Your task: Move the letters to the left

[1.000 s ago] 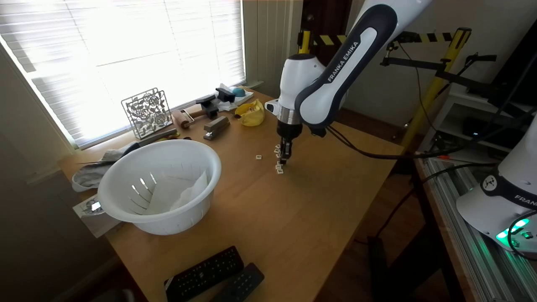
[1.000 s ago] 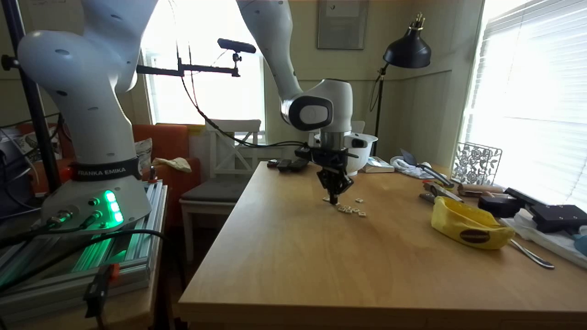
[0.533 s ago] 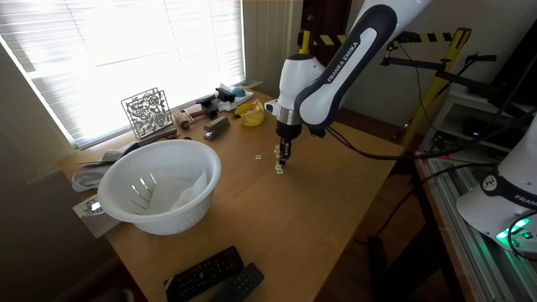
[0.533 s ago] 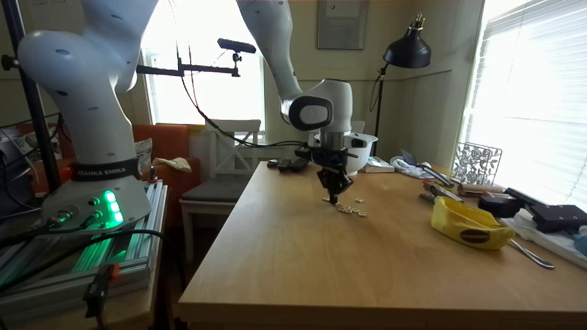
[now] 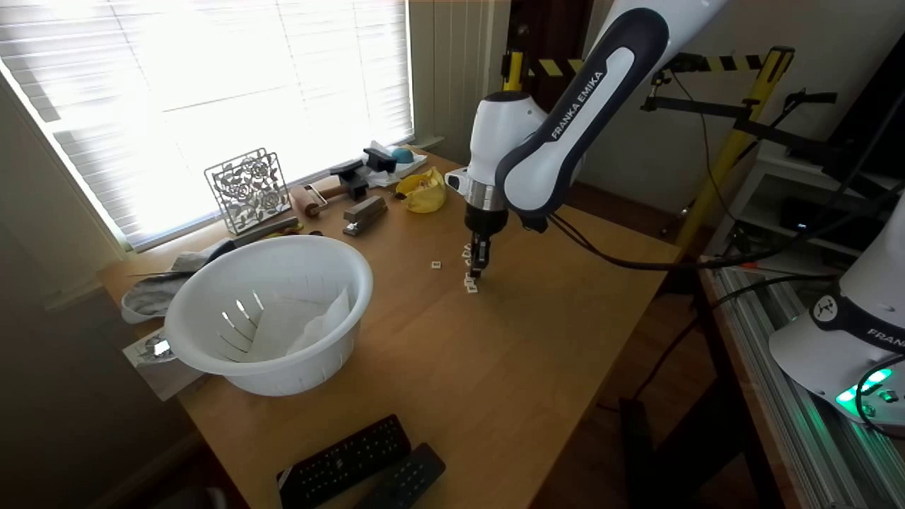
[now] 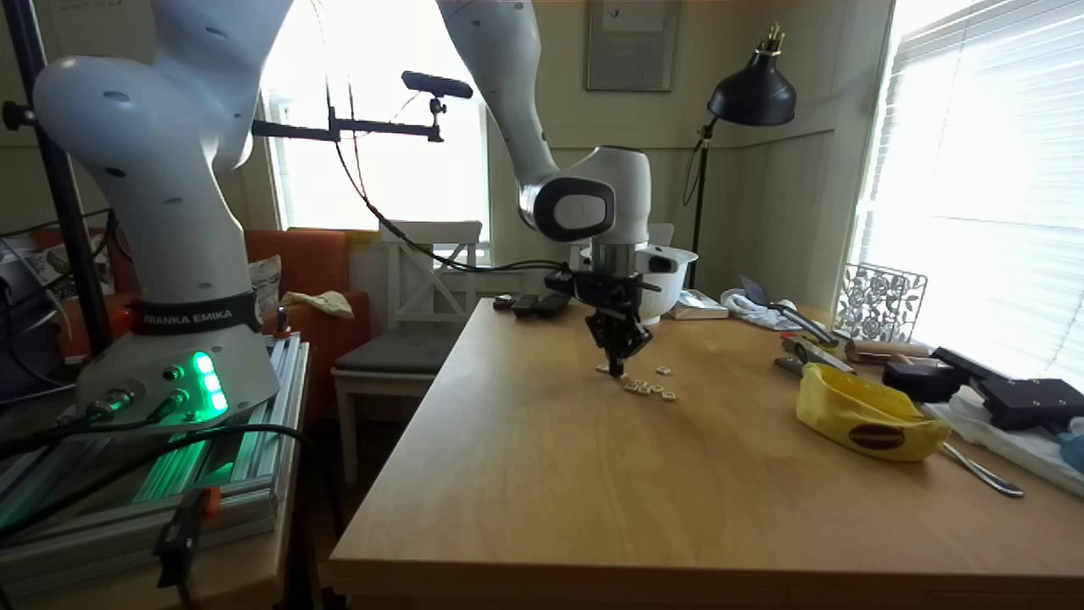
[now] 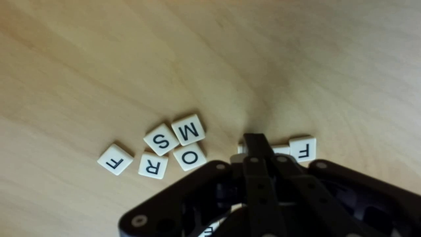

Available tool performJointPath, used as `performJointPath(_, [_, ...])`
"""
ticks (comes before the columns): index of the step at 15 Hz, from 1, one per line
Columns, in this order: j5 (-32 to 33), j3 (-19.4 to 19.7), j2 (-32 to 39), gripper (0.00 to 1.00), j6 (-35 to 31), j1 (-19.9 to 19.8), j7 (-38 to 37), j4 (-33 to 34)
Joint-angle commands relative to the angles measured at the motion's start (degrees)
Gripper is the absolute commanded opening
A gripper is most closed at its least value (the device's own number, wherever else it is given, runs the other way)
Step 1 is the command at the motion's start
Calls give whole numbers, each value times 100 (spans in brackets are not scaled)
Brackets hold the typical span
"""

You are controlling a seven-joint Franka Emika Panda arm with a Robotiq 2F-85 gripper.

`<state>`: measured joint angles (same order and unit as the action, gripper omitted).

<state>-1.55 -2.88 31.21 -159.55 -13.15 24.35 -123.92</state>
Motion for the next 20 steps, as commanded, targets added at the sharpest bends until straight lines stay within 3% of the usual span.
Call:
performJointPath(1, [169, 50, -79, 0, 9, 55, -148, -23])
performJointPath(9, [90, -133, -643, 0, -176, -44, 62, -422])
performJointPath(10, [80, -143, -699, 26, -163, -33, 56, -461])
performJointPath(11, [73, -167, -754, 27, -151, -32, 80, -503])
performJointPath(20, [6, -241, -1300, 88, -77, 13, 86, -960])
